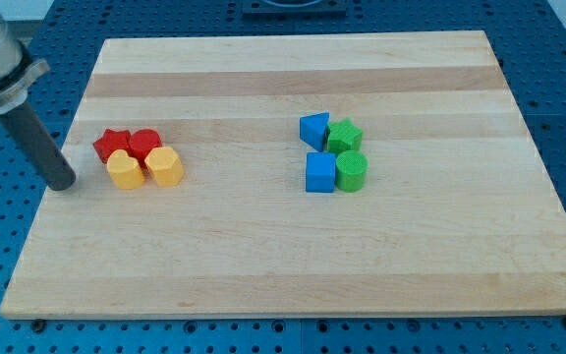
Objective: Separate yellow blocks from red blocks
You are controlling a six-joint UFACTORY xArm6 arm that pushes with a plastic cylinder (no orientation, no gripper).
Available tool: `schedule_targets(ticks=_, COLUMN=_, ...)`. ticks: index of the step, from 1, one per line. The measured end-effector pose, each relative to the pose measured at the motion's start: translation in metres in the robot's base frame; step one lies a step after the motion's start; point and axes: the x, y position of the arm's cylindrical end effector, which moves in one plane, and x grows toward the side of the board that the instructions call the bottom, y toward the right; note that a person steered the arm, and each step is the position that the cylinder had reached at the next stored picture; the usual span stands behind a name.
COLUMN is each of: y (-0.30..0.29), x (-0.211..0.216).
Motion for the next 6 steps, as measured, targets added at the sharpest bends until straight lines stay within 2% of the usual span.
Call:
schedule_targets(ticks=2, y=0.063, x=-0.006)
schedule_targets(ticks=4, y=0.172, x=-0.006)
schedule_targets(ticks=6, y=0.173, x=-0.005)
